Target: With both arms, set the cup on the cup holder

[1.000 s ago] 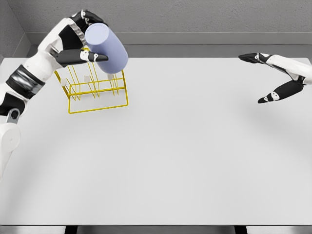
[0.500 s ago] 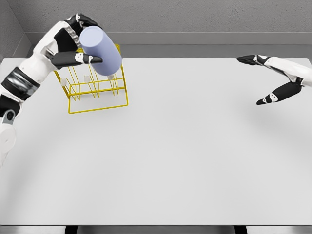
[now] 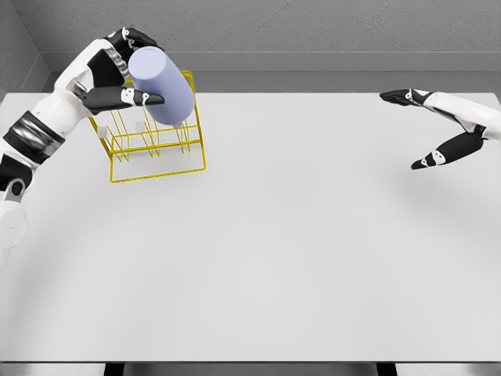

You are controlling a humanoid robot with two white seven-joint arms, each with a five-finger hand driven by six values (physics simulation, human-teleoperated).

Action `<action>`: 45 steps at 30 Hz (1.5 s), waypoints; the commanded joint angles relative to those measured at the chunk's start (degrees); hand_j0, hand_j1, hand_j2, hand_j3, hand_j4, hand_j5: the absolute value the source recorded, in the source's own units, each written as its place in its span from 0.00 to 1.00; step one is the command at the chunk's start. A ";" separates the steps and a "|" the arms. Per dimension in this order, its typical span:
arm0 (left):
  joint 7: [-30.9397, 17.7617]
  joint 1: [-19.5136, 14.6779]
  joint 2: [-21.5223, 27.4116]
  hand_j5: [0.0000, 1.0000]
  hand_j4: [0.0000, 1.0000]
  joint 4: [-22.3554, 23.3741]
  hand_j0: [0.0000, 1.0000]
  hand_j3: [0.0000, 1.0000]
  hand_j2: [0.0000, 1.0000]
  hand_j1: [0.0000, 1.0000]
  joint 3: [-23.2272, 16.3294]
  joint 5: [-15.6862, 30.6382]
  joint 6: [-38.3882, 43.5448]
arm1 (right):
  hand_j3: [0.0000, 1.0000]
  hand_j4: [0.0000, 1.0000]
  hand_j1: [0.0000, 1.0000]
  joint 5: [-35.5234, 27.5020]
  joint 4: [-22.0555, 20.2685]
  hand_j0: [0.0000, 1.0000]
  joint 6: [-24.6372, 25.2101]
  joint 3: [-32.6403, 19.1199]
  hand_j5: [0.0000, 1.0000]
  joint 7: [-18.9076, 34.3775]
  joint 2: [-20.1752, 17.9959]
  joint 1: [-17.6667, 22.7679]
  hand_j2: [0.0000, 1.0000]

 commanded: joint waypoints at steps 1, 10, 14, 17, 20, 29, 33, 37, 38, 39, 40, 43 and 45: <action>0.06 0.00 0.14 0.36 0.36 0.53 0.36 0.36 0.36 0.36 -0.12 0.27 -0.05 | 1.00 1.00 1.00 -0.31 -0.03 1.00 0.06 -0.01 1.00 -0.02 -0.07 0.00 1.00; 0.06 1.23 0.41 0.36 0.36 0.45 0.36 0.36 0.36 0.36 -0.47 -0.34 -0.05 | 1.00 1.00 1.00 -0.31 -0.03 1.00 0.06 -0.01 1.00 -0.02 -0.07 0.00 1.00; 0.06 1.32 0.32 0.36 0.36 0.45 0.36 0.36 0.36 0.36 -0.56 -0.34 -0.05 | 1.00 1.00 1.00 -0.31 -0.03 1.00 0.06 -0.01 1.00 -0.02 -0.07 -0.09 1.00; 0.06 1.32 0.32 0.38 0.38 0.36 0.38 0.38 0.38 0.38 -0.56 -0.26 -0.05 | 1.00 1.00 1.00 -0.31 -0.03 1.00 0.06 -0.01 1.00 -0.02 -0.07 -0.09 1.00; -0.56 1.41 0.41 0.70 0.70 0.18 0.70 0.70 0.70 0.70 -0.47 -0.08 -0.05 | 1.00 1.00 1.00 -0.31 -0.03 1.00 0.06 -0.01 1.00 -0.02 -0.07 -0.09 1.00; -1.70 1.49 0.85 0.93 0.93 -0.26 0.93 0.93 0.93 0.93 -0.39 0.18 -0.05 | 1.00 1.00 1.00 -0.31 -0.03 1.00 0.06 -0.01 1.00 -0.02 0.01 -0.09 1.00; -1.70 1.41 0.85 0.93 0.93 -0.26 0.93 0.93 0.93 0.93 -0.38 0.36 -0.14 | 1.00 1.00 1.00 -0.31 -0.03 1.00 0.06 -0.01 1.00 -0.02 0.02 -0.09 1.00; -4.01 1.49 1.81 0.93 0.93 -1.40 0.93 0.93 0.93 0.93 -0.12 1.24 -0.23 | 1.00 1.00 1.00 -0.31 -0.03 1.00 0.06 -0.01 1.00 -0.02 0.02 -0.09 1.00; -4.01 1.58 2.87 0.93 0.93 -2.19 0.93 0.93 0.93 0.93 -0.12 2.82 -0.23 | 1.00 1.00 1.00 -0.31 -0.03 1.00 0.06 -0.01 1.00 -0.02 0.02 -0.09 1.00; -4.01 1.76 4.01 0.93 0.93 -2.80 0.93 0.93 0.93 0.93 -0.03 3.43 -0.40 | 1.00 1.00 1.00 -0.31 -0.03 1.00 0.06 -0.01 1.00 -0.02 0.02 -0.09 1.00; -4.01 2.63 5.41 0.93 0.93 -4.12 0.93 0.93 0.93 0.93 0.05 5.02 -0.40 | 1.00 1.00 1.00 -0.31 -0.03 1.00 0.06 -0.01 1.00 -0.02 0.02 -0.09 1.00; -4.01 6.15 9.20 0.96 0.96 -8.08 0.96 0.96 0.96 0.96 2.07 7.57 -0.40 | 1.00 1.00 1.00 -0.31 -0.03 1.00 0.06 -0.01 1.00 -0.02 0.02 -0.09 1.00; -4.01 8.70 11.30 1.00 1.00 -10.10 1.00 1.00 1.00 1.00 4.01 8.88 -0.40 | 1.00 1.00 1.00 -0.31 -0.03 1.00 0.06 -0.01 1.00 -0.02 -0.07 -0.09 1.00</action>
